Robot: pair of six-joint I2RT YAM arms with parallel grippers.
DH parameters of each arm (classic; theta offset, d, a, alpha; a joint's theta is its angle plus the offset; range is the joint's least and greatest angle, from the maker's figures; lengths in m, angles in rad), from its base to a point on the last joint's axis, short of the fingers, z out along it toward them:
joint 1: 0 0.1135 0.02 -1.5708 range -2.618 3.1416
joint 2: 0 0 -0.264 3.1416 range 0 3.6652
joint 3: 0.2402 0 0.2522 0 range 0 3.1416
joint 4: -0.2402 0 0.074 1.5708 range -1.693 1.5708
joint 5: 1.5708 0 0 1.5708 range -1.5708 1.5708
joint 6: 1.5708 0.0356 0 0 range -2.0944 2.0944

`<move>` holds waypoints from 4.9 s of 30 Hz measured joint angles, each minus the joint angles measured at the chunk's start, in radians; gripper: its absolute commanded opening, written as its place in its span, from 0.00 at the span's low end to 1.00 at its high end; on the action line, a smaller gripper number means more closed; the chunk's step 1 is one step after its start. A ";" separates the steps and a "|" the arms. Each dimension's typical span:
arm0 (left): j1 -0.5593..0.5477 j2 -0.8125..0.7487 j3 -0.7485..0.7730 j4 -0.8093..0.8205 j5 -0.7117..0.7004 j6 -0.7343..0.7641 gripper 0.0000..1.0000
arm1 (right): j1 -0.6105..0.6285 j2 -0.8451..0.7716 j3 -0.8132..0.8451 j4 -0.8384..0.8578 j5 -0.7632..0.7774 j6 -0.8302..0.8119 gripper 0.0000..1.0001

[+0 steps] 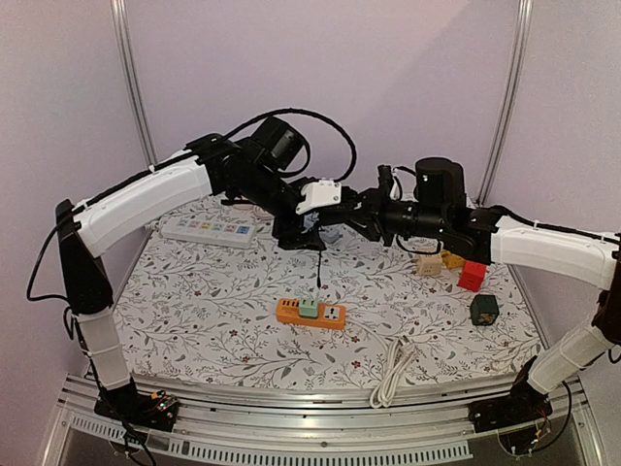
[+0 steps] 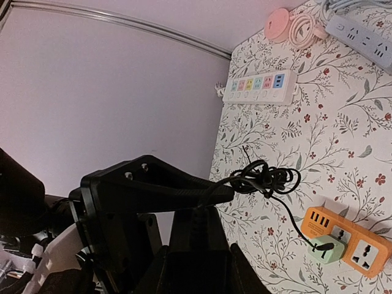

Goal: Insert the plug
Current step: Adjust the plug, then insert the plug into the socket.

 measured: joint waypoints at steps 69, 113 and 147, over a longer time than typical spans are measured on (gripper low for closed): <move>-0.089 0.073 0.163 -0.403 0.461 0.044 0.00 | 0.373 -0.268 -0.086 -0.328 0.323 -2.378 0.47; 0.316 -0.046 -0.550 0.091 0.190 -0.359 0.81 | 0.130 0.600 0.640 -1.211 0.254 -1.460 0.00; 0.364 -0.047 -0.608 0.134 0.190 -0.361 0.80 | 0.247 0.795 0.961 -1.432 0.418 -1.458 0.00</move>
